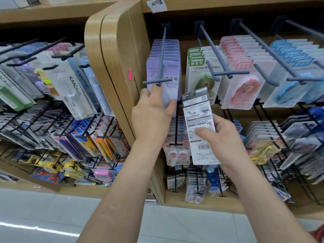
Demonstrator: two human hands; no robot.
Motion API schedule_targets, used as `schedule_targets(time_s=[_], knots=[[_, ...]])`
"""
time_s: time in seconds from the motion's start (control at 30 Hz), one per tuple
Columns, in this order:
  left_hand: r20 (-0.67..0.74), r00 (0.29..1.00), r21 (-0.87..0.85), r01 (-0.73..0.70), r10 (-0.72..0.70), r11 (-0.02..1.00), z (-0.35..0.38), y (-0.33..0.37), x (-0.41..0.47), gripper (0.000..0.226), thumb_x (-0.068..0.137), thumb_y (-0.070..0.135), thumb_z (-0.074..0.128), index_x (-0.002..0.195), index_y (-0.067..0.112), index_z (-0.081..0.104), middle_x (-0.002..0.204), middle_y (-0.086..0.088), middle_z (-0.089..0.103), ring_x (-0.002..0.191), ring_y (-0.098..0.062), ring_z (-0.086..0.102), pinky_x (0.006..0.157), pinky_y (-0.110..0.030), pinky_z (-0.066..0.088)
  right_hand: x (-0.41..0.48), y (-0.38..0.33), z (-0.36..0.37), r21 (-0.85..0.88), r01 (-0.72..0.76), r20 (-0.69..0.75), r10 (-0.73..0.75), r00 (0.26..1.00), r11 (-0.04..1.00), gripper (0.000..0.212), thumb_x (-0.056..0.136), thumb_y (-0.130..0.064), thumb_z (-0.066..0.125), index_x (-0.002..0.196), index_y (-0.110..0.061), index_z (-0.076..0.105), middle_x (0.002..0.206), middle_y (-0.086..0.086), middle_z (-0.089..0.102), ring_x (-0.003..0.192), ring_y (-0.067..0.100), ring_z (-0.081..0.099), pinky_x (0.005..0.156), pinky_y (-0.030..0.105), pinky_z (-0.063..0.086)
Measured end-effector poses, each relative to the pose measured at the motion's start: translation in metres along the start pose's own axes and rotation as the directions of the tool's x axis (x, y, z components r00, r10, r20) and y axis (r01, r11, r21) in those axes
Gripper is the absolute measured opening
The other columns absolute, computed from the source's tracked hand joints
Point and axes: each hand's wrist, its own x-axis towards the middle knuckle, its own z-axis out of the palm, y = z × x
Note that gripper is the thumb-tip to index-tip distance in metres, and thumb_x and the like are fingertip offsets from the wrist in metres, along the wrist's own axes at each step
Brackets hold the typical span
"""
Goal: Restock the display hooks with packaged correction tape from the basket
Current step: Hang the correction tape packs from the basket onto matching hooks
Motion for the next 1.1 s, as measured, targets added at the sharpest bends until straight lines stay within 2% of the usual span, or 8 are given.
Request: schedule_targets(time_s=[0.1,0.27,0.4,0.53,0.63,0.77,0.97,1.1], knots=[[0.091,0.995,0.021,0.041,-0.042,0.999,-0.004,0.002,0.000,0.057,0.092,0.043,0.062,0.142,0.020,0.049,0.102,-0.010,0.055,0.083,-0.034,0.060,0.065,-0.036,0.042,-0.002,-0.001,0.001,0.140,-0.039,0.007,0.038,0.999,0.989,0.036,0.098,-0.002,0.055,0.119,-0.030,0.061,0.111,-0.002,0.074,0.094,0.024,0.074,0.075,0.041,0.061],[0.191,0.978,-0.209,0.125,-0.085,0.970,-0.024,0.012,-0.025,0.054,0.097,0.051,0.050,0.147,0.037,0.037,0.099,0.004,0.046,0.076,-0.017,0.052,0.070,-0.032,0.044,-0.006,0.002,0.002,-0.053,0.141,0.039,-0.139,0.989,0.989,0.043,0.099,-0.003,0.053,0.127,-0.035,0.051,0.108,-0.012,0.068,0.090,-0.002,0.066,0.067,0.011,0.050],[0.489,0.853,-0.715,0.512,-0.183,0.477,-0.032,0.026,-0.042,0.052,0.085,0.058,0.065,0.129,0.032,0.057,0.089,0.004,0.067,0.081,-0.011,0.068,0.069,-0.037,0.060,-0.005,0.009,0.000,-0.542,0.220,0.117,-0.187,0.975,0.811,0.051,0.094,-0.020,0.058,0.136,-0.045,0.042,0.100,-0.011,0.063,0.090,0.011,0.057,0.077,0.031,0.046],[0.426,0.854,-0.732,0.519,-0.298,0.441,-0.030,0.021,-0.042,0.019,0.093,0.010,0.066,0.102,0.026,0.071,0.094,-0.002,0.076,0.091,-0.025,0.072,0.088,-0.047,0.058,-0.008,0.015,0.004,-0.761,0.232,0.107,-0.235,0.966,0.606,0.075,0.081,-0.052,0.064,0.147,-0.042,0.030,0.105,-0.010,0.046,0.104,0.019,0.042,0.083,0.040,0.034],[0.414,0.853,-0.770,0.514,-0.317,0.378,-0.030,0.017,-0.041,0.018,0.094,0.005,0.063,0.088,0.019,0.073,0.084,-0.005,0.076,0.077,-0.020,0.069,0.078,-0.038,0.057,-0.007,0.013,-0.002,-0.647,0.197,0.146,-0.134,0.980,0.737,0.082,0.076,-0.061,0.070,0.147,-0.038,0.035,0.116,-0.012,0.050,0.112,0.011,0.043,0.089,0.033,0.035],[0.392,0.858,-0.826,0.487,-0.332,0.284,-0.026,0.014,-0.039,0.019,0.096,0.012,0.062,0.082,0.018,0.074,0.078,-0.003,0.069,0.077,-0.021,0.059,0.077,-0.038,0.049,-0.006,0.013,-0.019,-0.213,0.066,0.284,-0.003,0.959,0.975,0.039,0.086,-0.050,0.070,0.117,-0.028,0.065,0.103,-0.011,0.071,0.094,0.009,0.068,0.081,0.030,0.054],[0.360,0.891,-0.855,0.434,-0.278,0.283,-0.017,0.026,-0.038,0.012,0.090,0.015,0.068,0.083,0.020,0.075,0.078,0.005,0.068,0.078,-0.015,0.057,0.077,-0.035,0.046,-0.015,0.017,-0.044,-0.113,-0.018,0.347,0.056,0.936,0.993,0.025,0.082,-0.043,0.066,0.101,-0.027,0.068,0.087,-0.004,0.071,0.076,0.010,0.065,0.070,0.038,0.057],[0.383,0.903,-0.864,0.425,-0.196,0.269,-0.006,0.044,-0.042,0.015,0.089,0.008,0.068,0.088,0.020,0.077,0.083,0.004,0.073,0.079,-0.013,0.062,0.076,-0.033,0.051,-0.026,0.024,-0.063,-0.294,0.039,0.261,0.041,0.964,0.955,0.031,0.087,-0.058,0.063,0.104,-0.033,0.064,0.093,-0.006,0.071,0.084,0.017,0.067,0.079,0.051,0.058]])
